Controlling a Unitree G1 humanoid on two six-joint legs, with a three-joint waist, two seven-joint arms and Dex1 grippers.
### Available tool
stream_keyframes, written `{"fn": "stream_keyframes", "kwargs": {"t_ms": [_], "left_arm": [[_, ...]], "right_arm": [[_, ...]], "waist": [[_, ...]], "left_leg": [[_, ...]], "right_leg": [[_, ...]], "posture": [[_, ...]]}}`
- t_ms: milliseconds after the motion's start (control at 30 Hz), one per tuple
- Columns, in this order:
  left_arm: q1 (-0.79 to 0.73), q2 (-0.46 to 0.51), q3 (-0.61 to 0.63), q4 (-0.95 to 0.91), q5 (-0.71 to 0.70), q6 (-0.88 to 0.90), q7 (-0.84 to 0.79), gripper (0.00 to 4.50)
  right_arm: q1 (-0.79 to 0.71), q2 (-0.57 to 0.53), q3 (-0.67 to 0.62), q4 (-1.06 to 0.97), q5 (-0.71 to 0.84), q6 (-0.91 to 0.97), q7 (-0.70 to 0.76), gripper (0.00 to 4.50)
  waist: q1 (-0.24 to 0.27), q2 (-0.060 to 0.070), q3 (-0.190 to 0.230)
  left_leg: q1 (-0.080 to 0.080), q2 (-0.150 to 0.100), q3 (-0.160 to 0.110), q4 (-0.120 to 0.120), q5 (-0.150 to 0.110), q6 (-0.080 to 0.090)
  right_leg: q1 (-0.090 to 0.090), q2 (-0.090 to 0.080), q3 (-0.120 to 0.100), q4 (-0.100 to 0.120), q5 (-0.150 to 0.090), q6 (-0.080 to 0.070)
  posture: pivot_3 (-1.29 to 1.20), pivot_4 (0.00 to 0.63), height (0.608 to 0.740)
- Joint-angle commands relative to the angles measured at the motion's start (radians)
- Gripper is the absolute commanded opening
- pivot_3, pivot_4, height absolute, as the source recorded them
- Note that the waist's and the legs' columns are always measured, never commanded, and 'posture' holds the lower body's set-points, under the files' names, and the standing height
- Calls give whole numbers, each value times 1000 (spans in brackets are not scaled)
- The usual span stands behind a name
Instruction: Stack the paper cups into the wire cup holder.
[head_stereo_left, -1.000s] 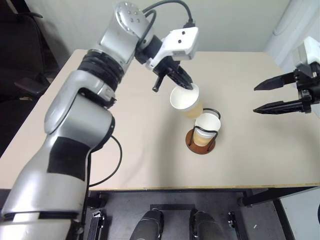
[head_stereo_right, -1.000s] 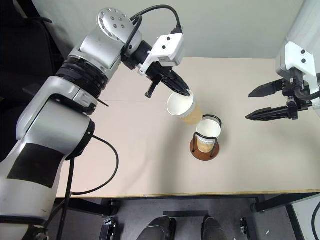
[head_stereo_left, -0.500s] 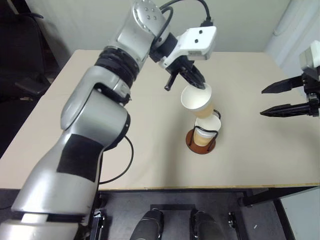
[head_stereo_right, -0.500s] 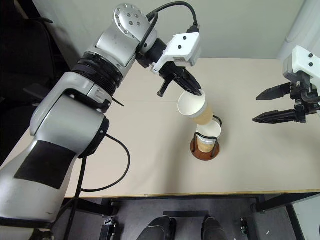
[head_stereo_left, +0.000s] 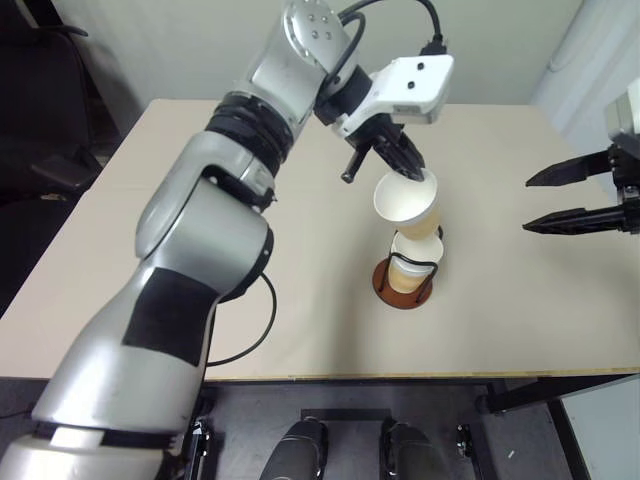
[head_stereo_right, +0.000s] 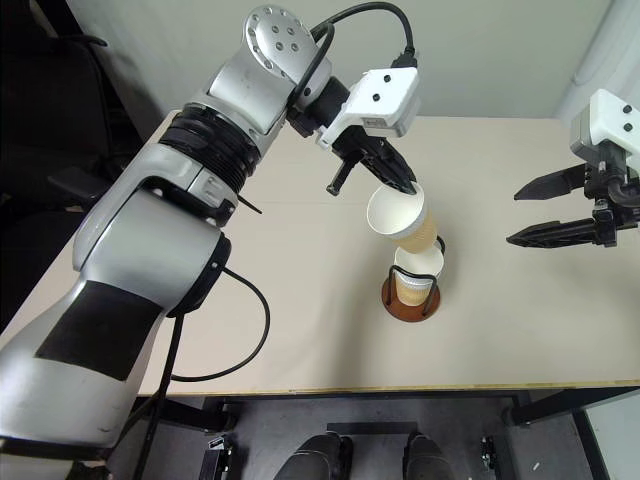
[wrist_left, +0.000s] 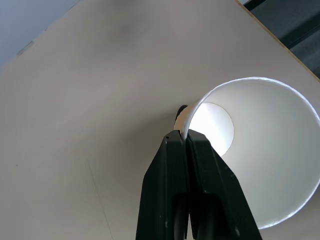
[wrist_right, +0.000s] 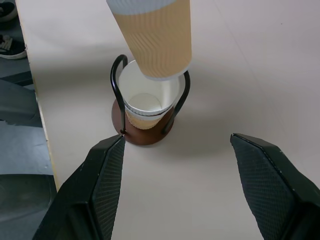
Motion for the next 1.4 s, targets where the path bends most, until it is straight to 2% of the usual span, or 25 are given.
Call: {"fn": "stream_keyframes", "kwargs": {"t_ms": [33, 567, 633, 1267, 1367, 1400], "left_arm": [[-7, -2, -9, -35, -20, -8, -28, 54], [22, 11, -102, -100, -98, 4, -28, 54], [25, 12, -108, -97, -92, -6, -28, 54], [27, -15, -77, -33, -11, -54, -28, 54], [26, -19, -75, -29, -8, -55, -28, 633], [26, -18, -77, -32, -12, -58, -28, 949]], "right_arm": [[-6, -26, -54, -20, 10, 0, -7, 3409], [7, -28, -63, -21, 12, -4, -15, 3409], [9, -28, -65, -22, 14, -3, -16, 3409], [30, -27, -79, -49, 31, 12, -33, 3409], [32, -30, -79, -52, 34, 14, -33, 3409], [32, -31, -78, -54, 34, 15, -32, 3409]], "waist": [[0, 0, 0], [0, 0, 0], [0, 0, 0], [1, 0, 0], [1, 0, 0], [1, 0, 0]], "left_leg": [[0, 0, 0, 0, 0, 0], [0, 0, 0, 5, 0, 0], [1, 0, 0, 6, -3, 4], [1, 0, 0, 14, -5, 5], [1, 0, 0, 14, -5, 5], [1, 0, 0, 14, -5, 5]], "right_leg": [[0, -1, 1, 0, 0, 0], [2, 0, 0, 1, 1, 2], [3, 0, 0, 1, 1, 2], [7, 0, 0, 1, -1, -2], [7, 0, 0, 0, -1, -1], [7, 0, 0, 0, -1, -1]], "posture": [[0, 150, 740], [0, 150, 740], [0, 150, 740], [0, 150, 740], [0, 150, 740], [0, 150, 740]]}}
